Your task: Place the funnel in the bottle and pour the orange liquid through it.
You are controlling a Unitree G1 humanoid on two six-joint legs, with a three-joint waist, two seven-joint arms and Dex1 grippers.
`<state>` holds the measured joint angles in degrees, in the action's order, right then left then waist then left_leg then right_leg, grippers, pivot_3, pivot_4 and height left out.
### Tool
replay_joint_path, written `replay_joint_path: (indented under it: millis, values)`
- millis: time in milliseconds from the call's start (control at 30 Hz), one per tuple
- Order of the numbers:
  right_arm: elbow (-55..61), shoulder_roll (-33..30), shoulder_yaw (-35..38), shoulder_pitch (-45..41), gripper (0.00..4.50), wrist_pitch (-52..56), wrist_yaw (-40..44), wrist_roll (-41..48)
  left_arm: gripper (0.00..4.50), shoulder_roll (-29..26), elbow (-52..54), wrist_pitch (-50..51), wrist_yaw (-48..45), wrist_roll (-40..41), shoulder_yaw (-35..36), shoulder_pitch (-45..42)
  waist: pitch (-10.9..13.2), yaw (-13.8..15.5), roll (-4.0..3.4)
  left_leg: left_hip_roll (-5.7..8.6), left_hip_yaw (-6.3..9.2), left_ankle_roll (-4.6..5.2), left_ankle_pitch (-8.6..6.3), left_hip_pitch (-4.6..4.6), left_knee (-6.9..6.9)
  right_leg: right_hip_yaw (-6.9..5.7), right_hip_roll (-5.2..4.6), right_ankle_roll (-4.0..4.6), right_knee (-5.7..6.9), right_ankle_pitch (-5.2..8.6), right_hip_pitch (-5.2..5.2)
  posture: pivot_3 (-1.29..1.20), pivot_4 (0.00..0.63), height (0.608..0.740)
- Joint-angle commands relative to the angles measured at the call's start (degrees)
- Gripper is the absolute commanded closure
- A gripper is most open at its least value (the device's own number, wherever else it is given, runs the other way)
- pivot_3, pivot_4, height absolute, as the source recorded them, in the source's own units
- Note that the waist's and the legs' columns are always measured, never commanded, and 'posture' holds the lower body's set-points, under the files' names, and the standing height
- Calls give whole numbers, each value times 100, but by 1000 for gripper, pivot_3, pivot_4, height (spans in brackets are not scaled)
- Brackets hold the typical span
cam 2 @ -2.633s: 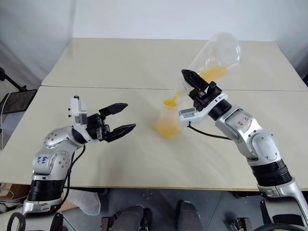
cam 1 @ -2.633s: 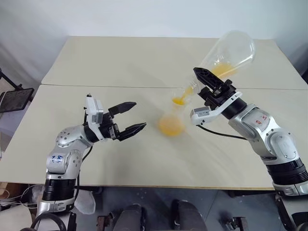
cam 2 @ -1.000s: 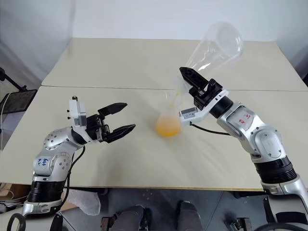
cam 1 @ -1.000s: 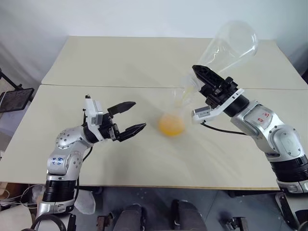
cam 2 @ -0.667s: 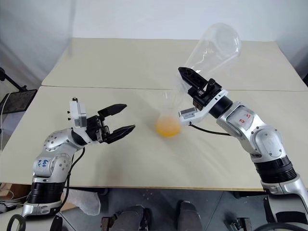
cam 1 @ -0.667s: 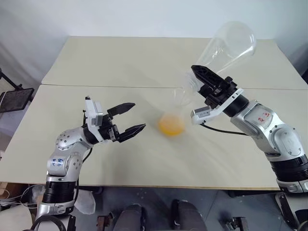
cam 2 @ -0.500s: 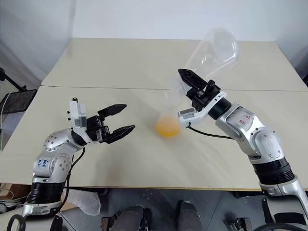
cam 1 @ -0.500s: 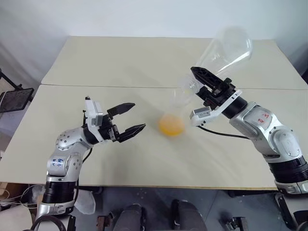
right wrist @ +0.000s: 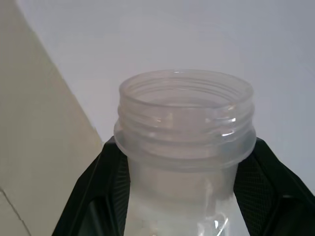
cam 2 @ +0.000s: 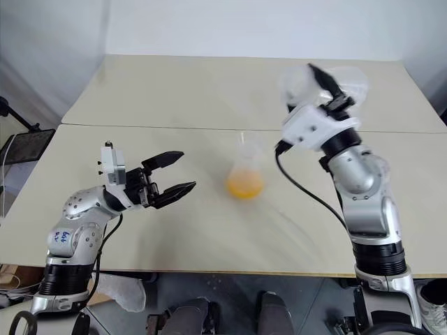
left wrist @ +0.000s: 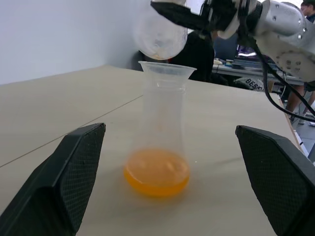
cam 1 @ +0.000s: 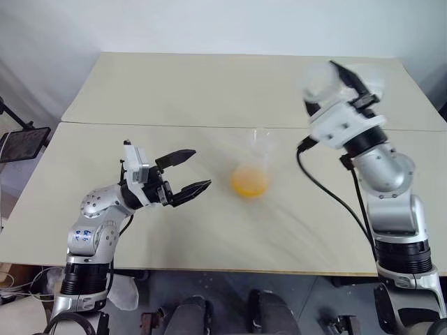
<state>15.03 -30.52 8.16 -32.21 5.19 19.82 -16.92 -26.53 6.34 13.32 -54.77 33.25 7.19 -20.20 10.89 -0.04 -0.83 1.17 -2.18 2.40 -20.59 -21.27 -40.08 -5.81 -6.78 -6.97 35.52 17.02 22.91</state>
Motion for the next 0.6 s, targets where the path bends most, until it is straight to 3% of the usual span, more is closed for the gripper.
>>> replay_joint_path:
  millis: [33, 200, 600]
  values:
    - [-143, 145, 1204, -38, 2084, 1033, -51, 1175, 0, -47, 214, -48, 3, 29, 33, -4, 0, 8, 0, 0, 2, 0, 0, 1, 0, 0, -1, 0, 0, 0, -2, 0, 150, 740]
    - [-1371, 416, 2561, -431, 2084, 1724, -249, 2818, 0, 2, 140, -74, -10, 13, -26, -81, 0, -13, -1, 0, 2, 0, 0, 9, 2, -1, 1, 0, -2, 0, -11, 0, 150, 740]
    - [-3125, 19, 2280, -336, 2084, 641, -13, 3045, 0, 32, 86, -67, -16, 18, -83, -201, 1, -25, -4, -1, -7, 0, 0, 11, 7, 3, 1, 2, -1, 1, -8, 0, 150, 740]
